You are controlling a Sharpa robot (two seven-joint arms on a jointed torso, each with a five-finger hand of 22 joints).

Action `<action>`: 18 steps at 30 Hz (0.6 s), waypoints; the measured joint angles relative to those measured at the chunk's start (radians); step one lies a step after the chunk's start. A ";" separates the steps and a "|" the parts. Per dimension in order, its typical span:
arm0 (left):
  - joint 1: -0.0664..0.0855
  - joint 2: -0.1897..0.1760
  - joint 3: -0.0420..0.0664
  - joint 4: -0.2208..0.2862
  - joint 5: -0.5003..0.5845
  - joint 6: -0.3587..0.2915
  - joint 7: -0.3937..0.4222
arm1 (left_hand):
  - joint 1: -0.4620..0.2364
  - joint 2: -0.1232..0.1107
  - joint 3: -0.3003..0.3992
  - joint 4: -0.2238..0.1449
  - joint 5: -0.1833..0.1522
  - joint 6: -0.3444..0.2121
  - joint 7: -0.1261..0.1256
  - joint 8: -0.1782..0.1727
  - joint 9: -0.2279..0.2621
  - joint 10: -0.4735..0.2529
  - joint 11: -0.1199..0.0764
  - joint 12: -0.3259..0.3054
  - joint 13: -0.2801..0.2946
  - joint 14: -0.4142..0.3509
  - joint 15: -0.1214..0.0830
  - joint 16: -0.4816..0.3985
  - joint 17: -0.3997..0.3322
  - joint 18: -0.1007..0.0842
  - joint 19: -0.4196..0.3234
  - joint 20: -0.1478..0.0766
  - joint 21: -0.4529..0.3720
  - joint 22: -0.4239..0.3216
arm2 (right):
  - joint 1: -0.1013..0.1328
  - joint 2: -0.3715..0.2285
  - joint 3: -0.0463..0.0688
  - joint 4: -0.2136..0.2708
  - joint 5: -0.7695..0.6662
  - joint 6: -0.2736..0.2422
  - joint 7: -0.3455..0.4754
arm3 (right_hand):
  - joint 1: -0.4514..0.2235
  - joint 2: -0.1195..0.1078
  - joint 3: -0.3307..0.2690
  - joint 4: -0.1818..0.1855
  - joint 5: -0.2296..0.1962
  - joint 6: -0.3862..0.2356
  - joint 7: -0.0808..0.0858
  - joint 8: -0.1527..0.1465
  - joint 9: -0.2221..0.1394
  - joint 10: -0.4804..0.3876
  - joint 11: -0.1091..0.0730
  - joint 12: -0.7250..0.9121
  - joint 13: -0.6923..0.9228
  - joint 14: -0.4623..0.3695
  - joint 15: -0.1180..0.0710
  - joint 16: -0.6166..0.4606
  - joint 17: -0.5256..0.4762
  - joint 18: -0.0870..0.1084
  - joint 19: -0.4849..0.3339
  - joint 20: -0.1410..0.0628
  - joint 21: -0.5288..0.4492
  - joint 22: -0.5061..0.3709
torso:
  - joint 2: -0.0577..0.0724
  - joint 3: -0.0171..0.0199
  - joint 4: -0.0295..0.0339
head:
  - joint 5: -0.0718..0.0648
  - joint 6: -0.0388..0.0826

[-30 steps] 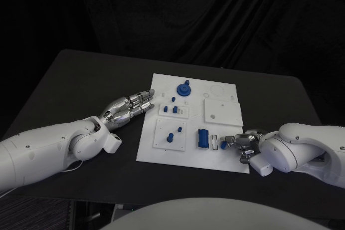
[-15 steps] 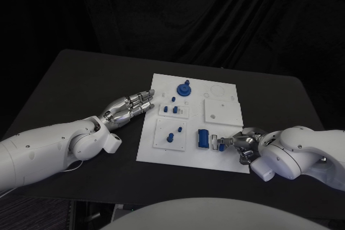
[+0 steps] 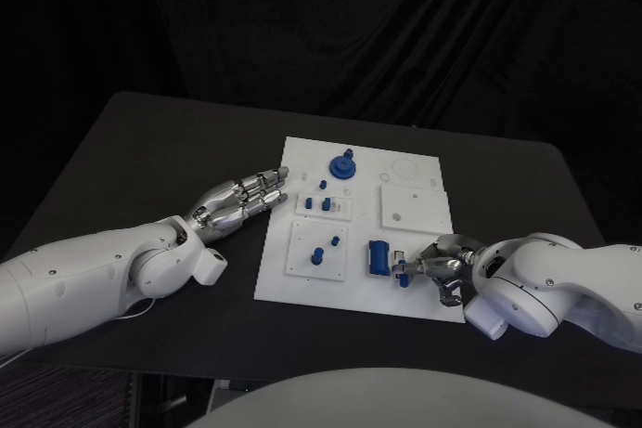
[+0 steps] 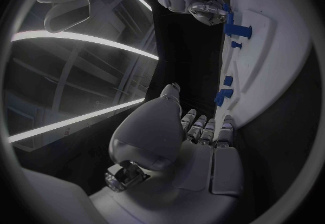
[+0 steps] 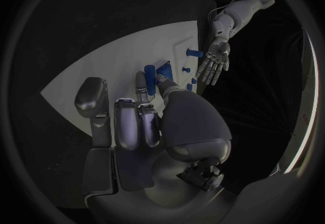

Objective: Assemble the parts on the task board

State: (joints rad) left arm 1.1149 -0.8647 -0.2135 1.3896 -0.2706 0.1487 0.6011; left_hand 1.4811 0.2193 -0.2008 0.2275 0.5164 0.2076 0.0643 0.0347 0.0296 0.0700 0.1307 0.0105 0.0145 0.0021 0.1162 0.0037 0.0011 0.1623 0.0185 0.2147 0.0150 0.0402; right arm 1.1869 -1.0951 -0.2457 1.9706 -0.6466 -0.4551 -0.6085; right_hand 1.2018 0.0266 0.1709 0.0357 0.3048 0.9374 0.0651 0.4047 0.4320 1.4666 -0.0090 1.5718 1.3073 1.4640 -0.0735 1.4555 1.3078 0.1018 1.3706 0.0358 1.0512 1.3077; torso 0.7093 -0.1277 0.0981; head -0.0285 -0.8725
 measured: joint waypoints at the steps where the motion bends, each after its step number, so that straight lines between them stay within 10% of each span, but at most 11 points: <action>1: 0.000 0.000 0.000 0.000 0.000 0.000 0.000 | 0.000 0.000 0.000 0.000 0.000 0.000 0.000 0.000 0.000 0.000 0.000 0.000 0.000 0.000 0.000 0.000 0.000 0.000 0.000 0.000 0.000 0.000 | 0.000 0.002 0.000 -0.002 -0.006 0.006 0.000 | -0.001 0.001 -0.002 0.002 0.000 0.000 0.000 0.000 0.000 0.000 0.000 0.000 0.000 0.000 0.000 0.000 0.000 0.000 0.000 0.000 0.000 0.000 | 0.000 0.0000 0.0001 | 0.000 0.000; 18: 0.000 0.000 0.000 0.000 0.000 0.003 -0.003 | -0.003 0.003 0.000 0.000 0.000 0.000 0.000 0.000 0.001 0.000 0.000 0.000 0.000 0.000 0.000 0.000 0.000 0.000 0.000 0.000 0.000 0.000 | 0.002 0.005 0.002 -0.008 -0.068 0.040 0.002 | -0.009 0.001 -0.009 0.008 -0.001 0.000 0.000 -0.004 -0.008 0.000 0.000 0.000 0.000 0.000 0.000 0.000 0.000 0.000 0.000 0.000 0.000 0.000 | 0.000 -0.0003 0.0008 | 0.001 0.000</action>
State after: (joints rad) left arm 1.1144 -0.8648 -0.2133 1.3896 -0.2706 0.1513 0.5979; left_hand 1.4781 0.2223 -0.2008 0.2275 0.5164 0.2075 0.0643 0.0347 0.0301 0.0698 0.1306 0.0105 0.0145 0.0021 0.1163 0.0037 0.0016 0.1623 0.0186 0.2146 0.0151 0.0403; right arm 1.1886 -1.0906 -0.2439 1.9622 -0.7147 -0.4155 -0.6070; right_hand 1.1928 0.0275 0.1623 0.0440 0.3041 0.9375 0.0651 0.4011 0.4238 1.4667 -0.0091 1.5718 1.3073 1.4641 -0.0737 1.4555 1.3077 0.1018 1.3706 0.0359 1.0511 1.3075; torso 0.7094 -0.1280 0.0988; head -0.0279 -0.8725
